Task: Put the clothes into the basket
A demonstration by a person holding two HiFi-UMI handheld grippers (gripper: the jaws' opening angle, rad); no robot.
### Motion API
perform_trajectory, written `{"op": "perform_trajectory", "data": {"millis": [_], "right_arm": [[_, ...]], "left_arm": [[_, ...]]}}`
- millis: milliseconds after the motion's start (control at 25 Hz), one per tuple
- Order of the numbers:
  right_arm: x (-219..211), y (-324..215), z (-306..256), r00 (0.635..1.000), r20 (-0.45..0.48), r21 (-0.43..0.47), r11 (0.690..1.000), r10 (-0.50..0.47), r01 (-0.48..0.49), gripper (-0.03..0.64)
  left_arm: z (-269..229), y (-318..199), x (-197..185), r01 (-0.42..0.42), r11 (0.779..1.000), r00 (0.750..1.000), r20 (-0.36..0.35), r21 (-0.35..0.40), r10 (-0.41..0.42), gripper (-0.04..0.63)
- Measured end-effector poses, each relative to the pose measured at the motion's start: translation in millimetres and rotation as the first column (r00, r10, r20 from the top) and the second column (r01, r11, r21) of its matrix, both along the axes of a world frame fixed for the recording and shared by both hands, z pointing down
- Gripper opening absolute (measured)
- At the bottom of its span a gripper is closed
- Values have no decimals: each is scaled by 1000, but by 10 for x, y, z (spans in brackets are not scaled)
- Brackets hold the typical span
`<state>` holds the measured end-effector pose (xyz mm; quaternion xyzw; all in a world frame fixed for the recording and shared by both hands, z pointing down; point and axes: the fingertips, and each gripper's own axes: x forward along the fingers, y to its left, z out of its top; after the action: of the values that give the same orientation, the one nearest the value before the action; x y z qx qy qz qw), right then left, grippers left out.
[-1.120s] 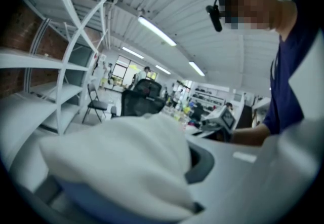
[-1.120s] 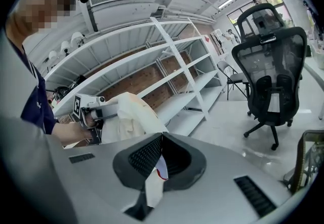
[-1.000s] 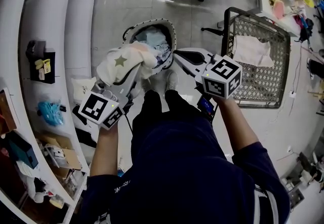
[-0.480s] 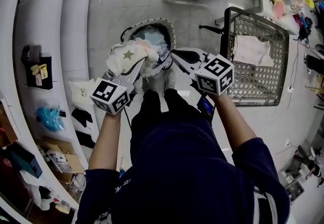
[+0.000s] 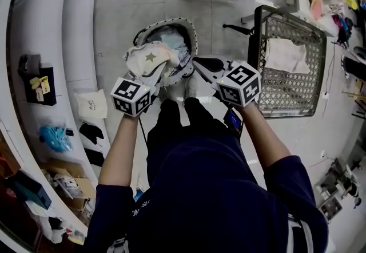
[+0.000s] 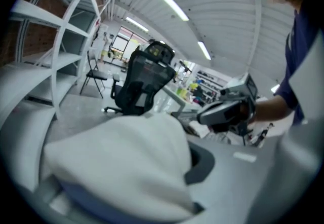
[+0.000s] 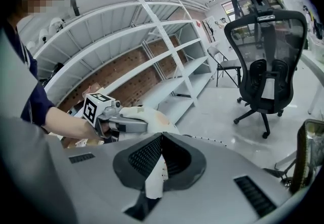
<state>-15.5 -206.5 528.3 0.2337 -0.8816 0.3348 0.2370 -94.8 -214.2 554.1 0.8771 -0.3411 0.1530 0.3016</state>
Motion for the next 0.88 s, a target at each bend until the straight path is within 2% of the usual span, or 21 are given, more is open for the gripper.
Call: {"op": "perform_trajectory", "data": {"millis": [280,560,680,800,880], "right_arm": [[-42,-28,114,999,-36,-17,1000,-5,4,8],[-60,-42,183,999,-53,-29,1000,-7,5,8],[-35,-30,203,998,-57,-39,999,-4,2,8],[-9,-21,232,998,-60,-47,999,-1,-2,8],[-10,-16,243,998,-56,-50,999,0,-3,8]], "left_arm": [[368,-23,88,-68,997,996,46,-48,71,44],[755,22,208,-140,984,985,86,-109,150,44],[901,107,300,-199,966,971,97,-167,217,60],[1141,267,370,-257,928,945,130,-271,300,223],[1249,329,342,-249,919,939,156,-304,306,265]]}}
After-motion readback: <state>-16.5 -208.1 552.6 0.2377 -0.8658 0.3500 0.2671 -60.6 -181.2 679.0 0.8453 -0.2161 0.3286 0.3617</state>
